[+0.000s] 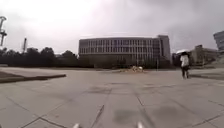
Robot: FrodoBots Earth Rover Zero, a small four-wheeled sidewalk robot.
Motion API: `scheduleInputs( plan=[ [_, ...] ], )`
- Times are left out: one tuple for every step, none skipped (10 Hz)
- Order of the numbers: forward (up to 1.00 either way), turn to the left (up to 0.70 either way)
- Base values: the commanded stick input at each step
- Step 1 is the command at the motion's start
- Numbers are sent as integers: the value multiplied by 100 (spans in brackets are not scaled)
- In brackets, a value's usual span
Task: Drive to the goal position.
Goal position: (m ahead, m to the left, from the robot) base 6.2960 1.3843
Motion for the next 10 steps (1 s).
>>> scheduleInputs(
  plan=[
    [50,0],
    [50,0],
    [50,0],
    [50,0],
    [50,0],
    [50,0],
    [50,0],
    [50,0],
    [50,0],
    [50,0]
  ],
)
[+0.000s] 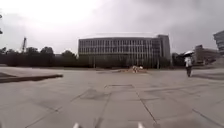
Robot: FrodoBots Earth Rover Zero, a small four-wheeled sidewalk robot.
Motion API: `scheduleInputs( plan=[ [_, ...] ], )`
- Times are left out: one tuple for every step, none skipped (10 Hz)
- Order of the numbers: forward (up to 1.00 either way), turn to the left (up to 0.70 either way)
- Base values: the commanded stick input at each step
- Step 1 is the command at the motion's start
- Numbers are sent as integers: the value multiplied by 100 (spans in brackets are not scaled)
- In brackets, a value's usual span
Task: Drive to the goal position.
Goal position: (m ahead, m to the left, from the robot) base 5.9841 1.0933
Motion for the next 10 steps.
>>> scheduleInputs(
  plan=[
    [50,0],
    [50,0],
    [50,0],
    [50,0],
    [50,0],
    [50,0],
    [50,0],
    [50,0],
    [50,0],
    [50,0]
  ],
)
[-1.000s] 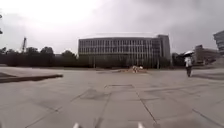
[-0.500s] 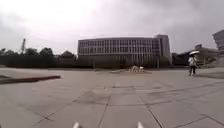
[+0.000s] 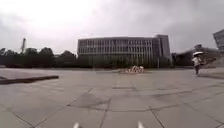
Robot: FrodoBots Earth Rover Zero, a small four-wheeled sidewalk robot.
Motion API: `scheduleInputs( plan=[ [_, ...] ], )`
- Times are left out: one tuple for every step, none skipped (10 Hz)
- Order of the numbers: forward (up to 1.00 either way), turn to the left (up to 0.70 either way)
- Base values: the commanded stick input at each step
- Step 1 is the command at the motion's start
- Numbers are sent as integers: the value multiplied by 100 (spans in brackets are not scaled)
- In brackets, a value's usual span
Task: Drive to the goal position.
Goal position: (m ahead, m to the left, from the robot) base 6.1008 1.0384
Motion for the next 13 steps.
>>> scheduleInputs(
  plan=[
    [50,0],
    [50,0],
    [50,0],
    [50,0],
    [50,0],
    [50,0],
    [50,0],
    [50,0],
    [50,0],
    [50,0],
    [50,0],
    [50,0],
    [50,0]
  ],
)
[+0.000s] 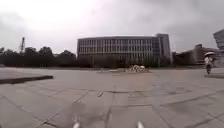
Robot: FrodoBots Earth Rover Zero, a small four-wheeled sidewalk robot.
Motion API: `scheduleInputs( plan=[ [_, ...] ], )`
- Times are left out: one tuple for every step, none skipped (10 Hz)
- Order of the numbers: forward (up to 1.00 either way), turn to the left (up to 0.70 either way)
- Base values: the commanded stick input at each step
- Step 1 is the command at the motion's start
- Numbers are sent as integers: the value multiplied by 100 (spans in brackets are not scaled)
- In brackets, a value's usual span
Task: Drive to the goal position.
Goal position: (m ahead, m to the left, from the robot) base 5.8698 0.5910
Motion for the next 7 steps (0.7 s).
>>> scheduleInputs(
  plan=[
    [50,0],
    [50,0],
    [50,0],
    [50,0],
    [50,0],
    [50,0],
    [50,0]
  ],
)
